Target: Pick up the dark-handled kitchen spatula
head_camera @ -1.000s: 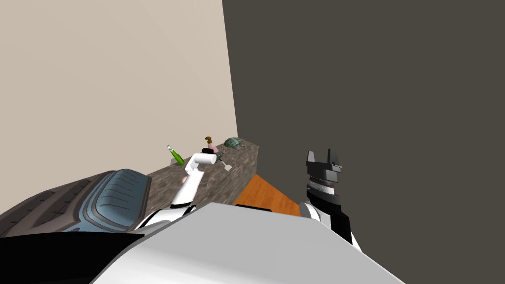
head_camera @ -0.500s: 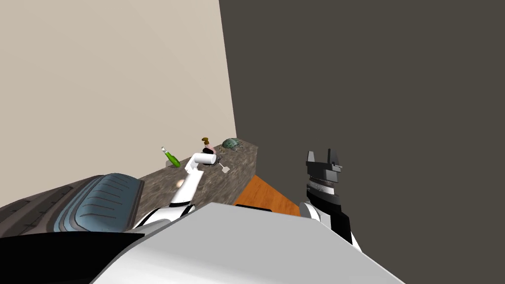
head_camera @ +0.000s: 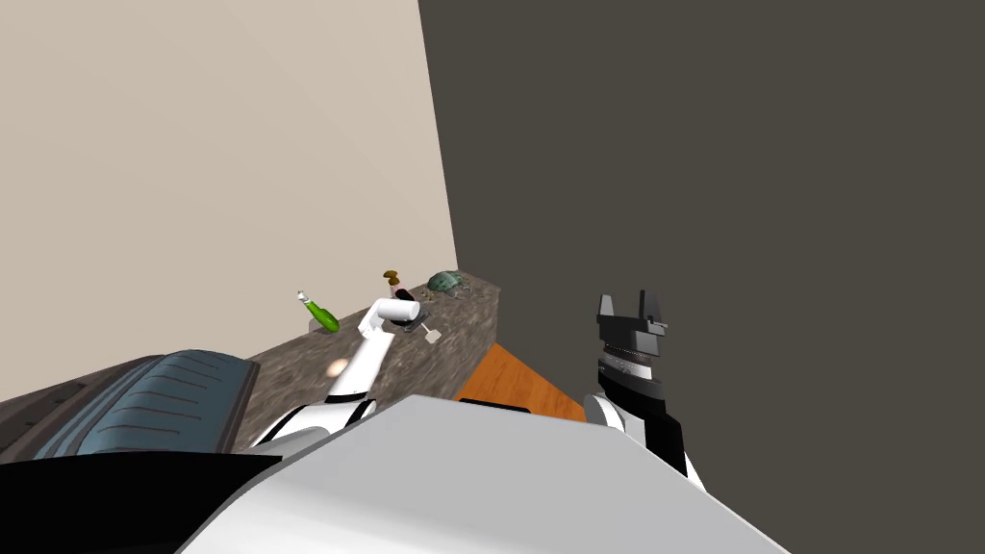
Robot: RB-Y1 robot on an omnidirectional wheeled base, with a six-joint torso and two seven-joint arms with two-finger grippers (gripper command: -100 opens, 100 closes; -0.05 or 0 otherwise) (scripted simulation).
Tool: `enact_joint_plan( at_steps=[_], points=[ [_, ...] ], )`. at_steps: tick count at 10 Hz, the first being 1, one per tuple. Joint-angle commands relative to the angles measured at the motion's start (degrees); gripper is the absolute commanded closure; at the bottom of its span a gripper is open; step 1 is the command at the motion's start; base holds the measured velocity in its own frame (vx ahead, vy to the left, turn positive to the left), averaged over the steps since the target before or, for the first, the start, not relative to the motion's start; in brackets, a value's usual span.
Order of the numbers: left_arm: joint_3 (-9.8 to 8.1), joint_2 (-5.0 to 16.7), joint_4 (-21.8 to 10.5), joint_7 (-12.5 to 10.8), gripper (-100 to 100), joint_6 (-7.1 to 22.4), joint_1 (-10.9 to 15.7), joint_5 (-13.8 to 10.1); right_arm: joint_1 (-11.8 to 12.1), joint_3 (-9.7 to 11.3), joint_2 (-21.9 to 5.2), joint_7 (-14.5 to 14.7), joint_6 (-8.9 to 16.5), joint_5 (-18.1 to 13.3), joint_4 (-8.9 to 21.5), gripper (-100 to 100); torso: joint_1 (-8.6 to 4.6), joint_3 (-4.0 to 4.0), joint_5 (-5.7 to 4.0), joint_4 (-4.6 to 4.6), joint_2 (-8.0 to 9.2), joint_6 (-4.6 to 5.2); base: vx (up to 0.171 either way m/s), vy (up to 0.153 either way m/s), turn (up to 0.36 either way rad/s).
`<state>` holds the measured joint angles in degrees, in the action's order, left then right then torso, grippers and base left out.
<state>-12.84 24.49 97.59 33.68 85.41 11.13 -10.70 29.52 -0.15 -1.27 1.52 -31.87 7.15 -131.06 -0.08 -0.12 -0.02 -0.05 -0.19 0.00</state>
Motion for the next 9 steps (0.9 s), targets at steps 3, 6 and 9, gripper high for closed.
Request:
enact_joint_plan(
  at_steps=[3,6,9],
  points=[
    [0.51,1.34,-1.72,1.35,-100,5.72,0.2,-0.24,0.0,0.0,0.0,0.0,0.0,0.0,0.0,0,0.02,-0.01,0.01,-0.01,-0.02,0.01,0.058,-0.018,-0.03],
    [0.81,2.43,-2.61,2.33,-100,9.59,0.04,-0.53,0.0,0.0,0.0,0.0,0.0,0.0,0.0,0,-0.04,-0.02,-0.01,-0.01,-0.03,0.0,0.066,-0.033,-0.027],
    [1.1,3.45,-3.29,3.15,-100,12.72,-0.18,-0.76,0.0,0.0,0.0,0.0,0.0,0.0,0.0,0,0.0,-0.01,0.0,0.0,-0.01,0.01,0.056,-0.019,-0.032]
  ],
)
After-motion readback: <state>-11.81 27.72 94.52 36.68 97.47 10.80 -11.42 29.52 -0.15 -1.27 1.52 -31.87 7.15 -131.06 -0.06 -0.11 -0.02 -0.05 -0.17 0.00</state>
